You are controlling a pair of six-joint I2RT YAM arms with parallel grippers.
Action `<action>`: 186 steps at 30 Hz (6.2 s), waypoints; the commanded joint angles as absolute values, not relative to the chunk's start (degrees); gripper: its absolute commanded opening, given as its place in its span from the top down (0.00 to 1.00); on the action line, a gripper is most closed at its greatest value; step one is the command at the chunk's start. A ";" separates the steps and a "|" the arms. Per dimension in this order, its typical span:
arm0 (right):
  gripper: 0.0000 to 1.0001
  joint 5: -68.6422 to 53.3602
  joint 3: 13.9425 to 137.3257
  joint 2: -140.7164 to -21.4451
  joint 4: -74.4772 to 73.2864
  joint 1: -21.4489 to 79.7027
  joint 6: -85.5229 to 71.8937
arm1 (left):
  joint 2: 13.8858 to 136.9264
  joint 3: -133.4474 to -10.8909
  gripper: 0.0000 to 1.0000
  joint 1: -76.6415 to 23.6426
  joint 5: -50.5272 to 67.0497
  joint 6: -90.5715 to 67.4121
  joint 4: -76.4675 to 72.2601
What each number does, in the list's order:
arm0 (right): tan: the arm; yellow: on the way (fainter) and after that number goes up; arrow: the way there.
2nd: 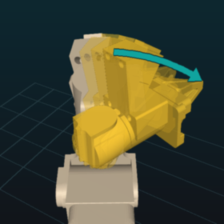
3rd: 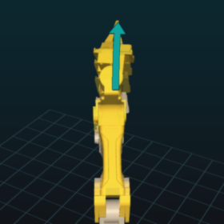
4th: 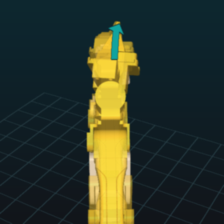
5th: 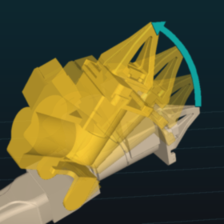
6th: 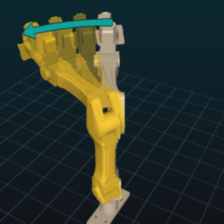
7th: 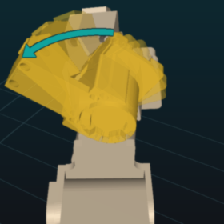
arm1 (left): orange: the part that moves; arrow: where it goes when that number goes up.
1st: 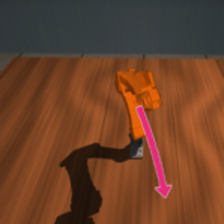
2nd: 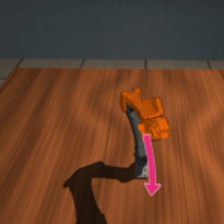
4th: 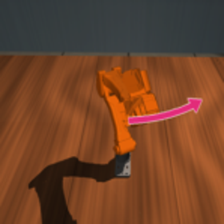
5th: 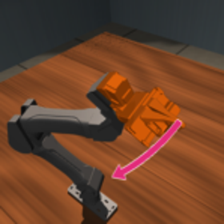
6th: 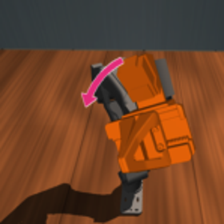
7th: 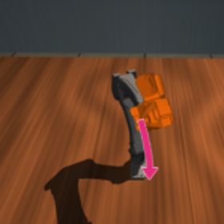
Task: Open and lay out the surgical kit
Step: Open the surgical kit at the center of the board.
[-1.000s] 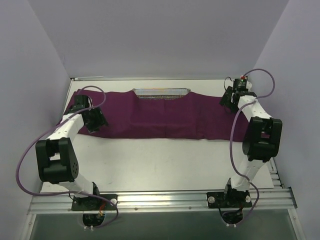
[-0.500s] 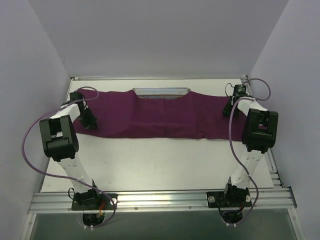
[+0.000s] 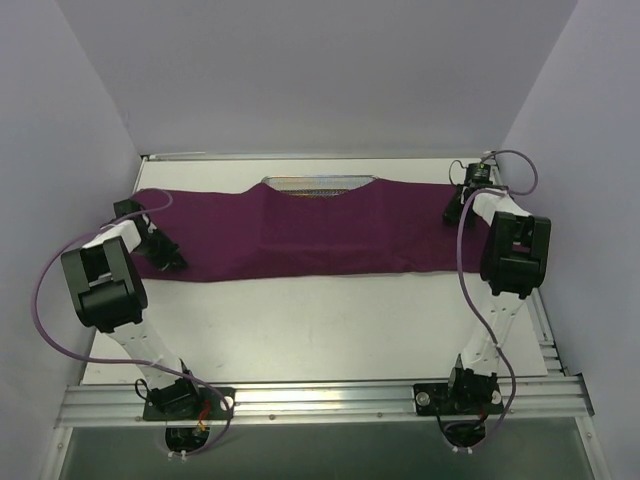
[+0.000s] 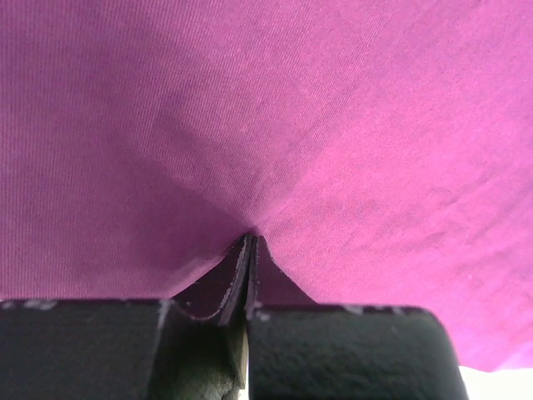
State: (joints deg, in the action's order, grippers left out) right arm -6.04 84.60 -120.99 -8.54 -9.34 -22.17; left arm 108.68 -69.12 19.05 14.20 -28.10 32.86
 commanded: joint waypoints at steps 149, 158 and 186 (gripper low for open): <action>1.00 -6.33 53.00 -79.45 -28.04 17.14 -38.76 | 116.44 -99.03 0.41 1.32 15.40 -49.92 33.74; 1.00 -5.54 50.37 -75.68 -26.90 18.19 -39.90 | 133.67 -127.77 0.36 -3.60 5.63 -45.80 49.47; 1.00 -4.75 47.99 -72.86 -26.37 18.37 -39.11 | 150.03 -149.15 0.51 -4.83 6.15 -40.08 63.99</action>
